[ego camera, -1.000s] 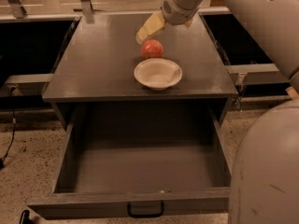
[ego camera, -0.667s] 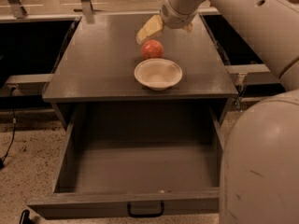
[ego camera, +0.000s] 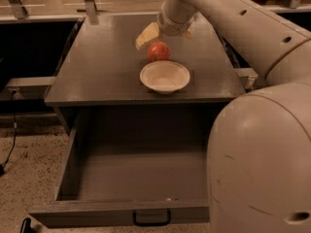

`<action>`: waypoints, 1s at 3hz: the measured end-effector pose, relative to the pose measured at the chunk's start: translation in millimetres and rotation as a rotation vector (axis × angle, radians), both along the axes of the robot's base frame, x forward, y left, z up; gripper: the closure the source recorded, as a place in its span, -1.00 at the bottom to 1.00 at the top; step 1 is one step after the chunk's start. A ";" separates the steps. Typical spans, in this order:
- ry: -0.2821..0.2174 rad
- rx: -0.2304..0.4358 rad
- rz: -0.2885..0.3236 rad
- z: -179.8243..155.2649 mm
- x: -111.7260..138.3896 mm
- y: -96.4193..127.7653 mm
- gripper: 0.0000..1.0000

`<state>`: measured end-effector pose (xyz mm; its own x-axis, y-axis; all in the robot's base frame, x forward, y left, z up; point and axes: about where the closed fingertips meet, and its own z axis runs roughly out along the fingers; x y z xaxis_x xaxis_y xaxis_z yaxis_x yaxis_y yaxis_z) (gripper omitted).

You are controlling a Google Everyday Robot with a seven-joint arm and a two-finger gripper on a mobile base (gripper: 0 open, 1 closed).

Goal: Place apple into top drawer

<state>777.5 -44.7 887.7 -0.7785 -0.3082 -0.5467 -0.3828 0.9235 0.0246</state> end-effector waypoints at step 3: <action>0.049 -0.007 -0.017 -38.1 18.0 9.6 -0.69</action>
Offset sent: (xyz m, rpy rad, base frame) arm 0.0228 0.0063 -0.0364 0.0017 0.0364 -0.0344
